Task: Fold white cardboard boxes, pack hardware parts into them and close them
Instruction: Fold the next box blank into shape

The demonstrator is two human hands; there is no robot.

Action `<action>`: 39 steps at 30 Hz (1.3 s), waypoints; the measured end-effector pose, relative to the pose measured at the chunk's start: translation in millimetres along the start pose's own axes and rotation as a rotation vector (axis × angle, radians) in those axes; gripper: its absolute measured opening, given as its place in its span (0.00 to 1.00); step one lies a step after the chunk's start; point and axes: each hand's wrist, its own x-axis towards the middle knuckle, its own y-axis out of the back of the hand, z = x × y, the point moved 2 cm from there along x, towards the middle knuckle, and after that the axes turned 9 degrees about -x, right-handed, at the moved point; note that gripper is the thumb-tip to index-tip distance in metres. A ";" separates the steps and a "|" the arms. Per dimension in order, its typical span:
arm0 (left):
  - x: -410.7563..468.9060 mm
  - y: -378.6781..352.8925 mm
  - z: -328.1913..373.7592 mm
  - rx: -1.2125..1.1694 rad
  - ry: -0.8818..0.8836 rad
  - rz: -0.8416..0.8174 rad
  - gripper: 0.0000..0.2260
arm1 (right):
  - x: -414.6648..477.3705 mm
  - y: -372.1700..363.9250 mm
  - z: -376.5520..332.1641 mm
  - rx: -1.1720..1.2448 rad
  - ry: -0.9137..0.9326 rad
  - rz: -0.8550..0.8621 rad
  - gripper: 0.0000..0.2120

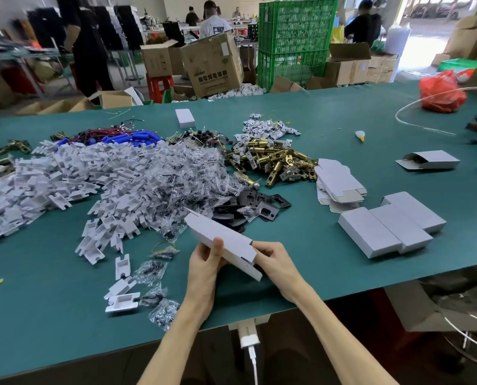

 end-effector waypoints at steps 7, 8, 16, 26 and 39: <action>0.7 0.7 0.1 0.014 -0.004 0.111 0.48 | 1.9 -2.1 -2.4 0.016 0.059 -0.032 0.20; 0.3 0.2 -0.1 0.040 -0.005 0.126 0.45 | 2.9 2.3 -1.1 0.152 0.038 -0.013 0.22; 1.5 -7.8 -5.8 0.318 -0.029 0.038 0.24 | 0.7 -4.9 -0.8 0.034 0.039 0.045 0.24; -2.4 -0.4 -5.9 0.264 -0.048 -0.011 0.09 | -0.7 4.0 4.7 0.266 -0.067 0.144 0.16; -6.5 -7.0 -5.7 0.293 -0.062 -0.046 0.16 | -1.6 7.1 6.7 0.257 -0.086 0.317 0.10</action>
